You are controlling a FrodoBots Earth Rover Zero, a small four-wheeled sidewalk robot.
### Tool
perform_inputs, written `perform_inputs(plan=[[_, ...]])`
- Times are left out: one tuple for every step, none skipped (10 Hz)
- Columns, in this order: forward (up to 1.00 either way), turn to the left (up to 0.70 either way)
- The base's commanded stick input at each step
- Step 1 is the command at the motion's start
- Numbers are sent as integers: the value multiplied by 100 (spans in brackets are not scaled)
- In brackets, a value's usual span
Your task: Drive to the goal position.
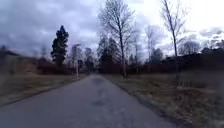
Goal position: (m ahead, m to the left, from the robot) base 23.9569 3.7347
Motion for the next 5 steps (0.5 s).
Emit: perform_inputs(plan=[[50,0],[50,0],[50,0],[50,0],[50,0]])
